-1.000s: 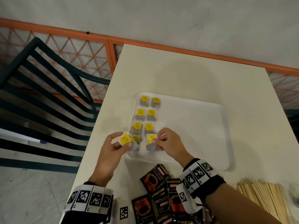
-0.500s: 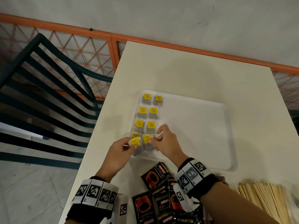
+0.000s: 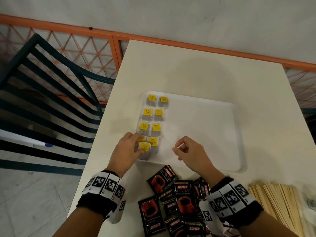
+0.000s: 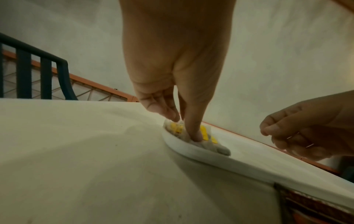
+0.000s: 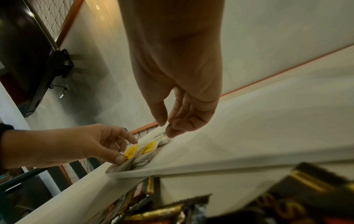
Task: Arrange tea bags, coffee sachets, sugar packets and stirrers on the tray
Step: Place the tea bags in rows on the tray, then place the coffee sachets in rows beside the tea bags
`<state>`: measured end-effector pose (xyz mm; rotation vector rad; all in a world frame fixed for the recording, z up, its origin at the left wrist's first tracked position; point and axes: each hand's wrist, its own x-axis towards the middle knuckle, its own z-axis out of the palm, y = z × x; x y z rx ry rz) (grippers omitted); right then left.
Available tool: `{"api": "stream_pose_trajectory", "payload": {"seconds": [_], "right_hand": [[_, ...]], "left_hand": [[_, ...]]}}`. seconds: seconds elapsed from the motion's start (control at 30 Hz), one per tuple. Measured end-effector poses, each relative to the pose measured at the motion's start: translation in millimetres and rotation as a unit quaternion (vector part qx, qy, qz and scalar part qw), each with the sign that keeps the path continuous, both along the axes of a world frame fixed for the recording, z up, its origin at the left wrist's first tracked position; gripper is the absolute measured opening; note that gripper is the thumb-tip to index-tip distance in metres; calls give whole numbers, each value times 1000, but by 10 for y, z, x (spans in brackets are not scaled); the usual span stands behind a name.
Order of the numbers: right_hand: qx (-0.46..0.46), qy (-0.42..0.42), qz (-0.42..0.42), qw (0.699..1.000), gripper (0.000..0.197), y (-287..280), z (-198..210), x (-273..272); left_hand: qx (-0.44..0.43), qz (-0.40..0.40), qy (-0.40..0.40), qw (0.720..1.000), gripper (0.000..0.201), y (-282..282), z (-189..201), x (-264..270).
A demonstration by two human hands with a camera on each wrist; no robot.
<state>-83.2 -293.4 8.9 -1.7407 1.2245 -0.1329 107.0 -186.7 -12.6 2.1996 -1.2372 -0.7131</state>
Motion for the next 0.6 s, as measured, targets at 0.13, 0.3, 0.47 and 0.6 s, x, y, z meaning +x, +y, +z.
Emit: {"api": "stream_pose_trajectory", "payload": {"seconds": [0.13,0.3,0.47,0.6], "right_hand": [[-9,0,6,1000,5,39,130,-235],[-41,35,68,996,10,110,220,-594],[-108,166,333,922,61,312,113,-816],[-142,211,369,894,66,464,46,-806]], "left_hand": [[-65,19,-42,997,36,116,85,-103],[-85,-8,-5,996,15,383,239,-411],[32,-87,56,994,29,608,254,-853],[164,-143,27,976,63,744,157,-1130]]}}
